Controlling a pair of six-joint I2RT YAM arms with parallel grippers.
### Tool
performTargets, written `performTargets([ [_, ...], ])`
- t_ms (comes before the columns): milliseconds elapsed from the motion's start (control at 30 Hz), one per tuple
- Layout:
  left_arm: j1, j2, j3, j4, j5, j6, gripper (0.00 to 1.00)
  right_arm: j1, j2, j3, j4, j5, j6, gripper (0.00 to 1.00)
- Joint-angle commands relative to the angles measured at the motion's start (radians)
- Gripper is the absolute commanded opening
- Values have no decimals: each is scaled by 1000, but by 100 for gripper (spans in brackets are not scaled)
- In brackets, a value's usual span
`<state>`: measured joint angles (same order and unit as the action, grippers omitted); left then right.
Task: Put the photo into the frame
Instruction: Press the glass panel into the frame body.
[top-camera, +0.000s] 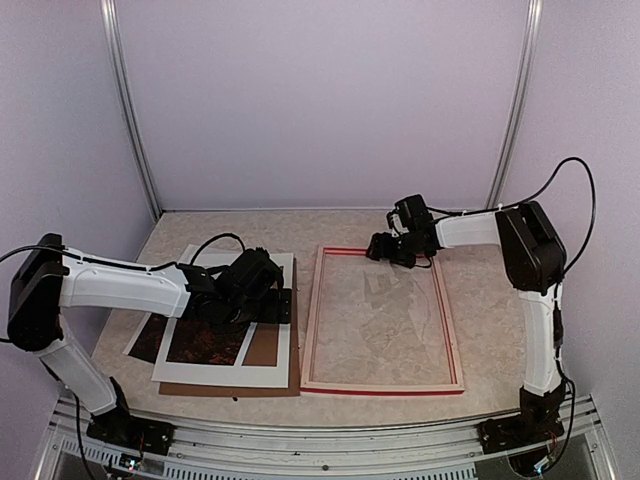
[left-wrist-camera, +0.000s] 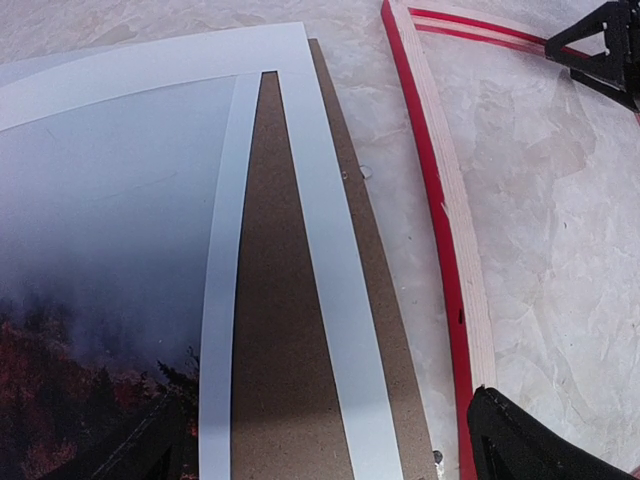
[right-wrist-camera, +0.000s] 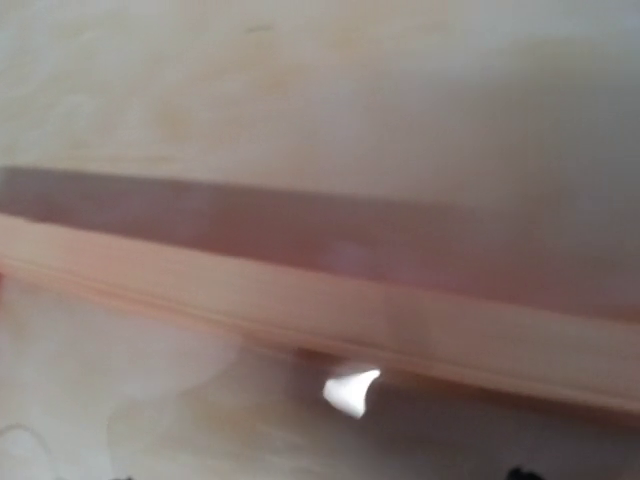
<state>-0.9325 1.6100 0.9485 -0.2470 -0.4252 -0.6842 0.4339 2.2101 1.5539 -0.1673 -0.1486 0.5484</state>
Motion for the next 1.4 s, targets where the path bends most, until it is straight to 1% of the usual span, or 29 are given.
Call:
performTargets([
  [0, -2, 2, 16, 15, 5, 3, 97, -56, -83, -98, -32, 50, -47, 80],
  [167, -5, 11, 21, 15, 7, 4, 97, -101, -181, -183, -6, 39, -78, 80],
  [300, -6, 16, 22, 14, 5, 3, 97, -126, -230, -215, -25, 40, -109, 80],
  [567, -21, 32, 48, 16, 16, 23, 97, -130, -327, -300, -61, -1, -161, 80],
  [800, -75, 85, 104, 8, 1, 51, 97, -122, -478, -461, -126, -36, -188, 82],
  [967, -104, 138, 143, 22, 20, 65, 98, -78, -599, -568, -194, -47, -189, 83],
  [1100, -124, 166, 155, 47, 32, 75, 98, -25, -732, -666, -228, -65, -165, 84],
  [1233, -127, 185, 162, 81, 90, 87, 99, 46, -832, -736, -261, -88, -116, 86],
  [1367, -134, 215, 170, 106, 152, 93, 99, 143, -898, -811, -281, -114, -45, 91],
])
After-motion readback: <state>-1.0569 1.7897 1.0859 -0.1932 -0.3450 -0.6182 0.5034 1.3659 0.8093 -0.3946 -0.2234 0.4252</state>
